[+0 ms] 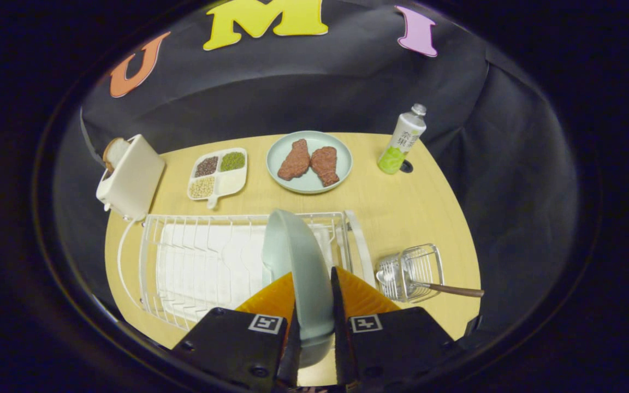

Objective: Take the plate from the dish rack, then take the spoon from the basket and place it into the plate.

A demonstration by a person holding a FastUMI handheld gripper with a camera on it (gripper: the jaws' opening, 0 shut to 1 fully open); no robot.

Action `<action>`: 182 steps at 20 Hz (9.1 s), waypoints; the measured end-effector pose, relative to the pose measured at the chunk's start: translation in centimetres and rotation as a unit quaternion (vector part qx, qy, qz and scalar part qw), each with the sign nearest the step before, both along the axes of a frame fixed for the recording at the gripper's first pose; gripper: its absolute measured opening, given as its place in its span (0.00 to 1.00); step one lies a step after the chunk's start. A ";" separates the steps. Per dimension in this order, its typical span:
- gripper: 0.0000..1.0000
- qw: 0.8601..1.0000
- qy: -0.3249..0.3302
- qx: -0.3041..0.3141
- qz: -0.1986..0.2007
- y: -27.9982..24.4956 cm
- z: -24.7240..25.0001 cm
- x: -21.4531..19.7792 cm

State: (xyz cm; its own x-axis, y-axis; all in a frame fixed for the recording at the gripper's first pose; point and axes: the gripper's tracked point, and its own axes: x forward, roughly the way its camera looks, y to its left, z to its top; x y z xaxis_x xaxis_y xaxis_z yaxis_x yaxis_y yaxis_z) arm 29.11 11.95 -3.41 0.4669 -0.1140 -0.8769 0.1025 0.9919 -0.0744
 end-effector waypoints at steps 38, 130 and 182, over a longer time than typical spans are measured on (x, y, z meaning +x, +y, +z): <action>0.36 0.939 0.030 0.341 0.042 0.1 -15.9 -21.1; 0.09 0.877 -0.408 0.129 0.219 0.5 0.9 -22.0; 1.00 0.853 -0.511 0.029 0.101 -2.9 2.5 -33.2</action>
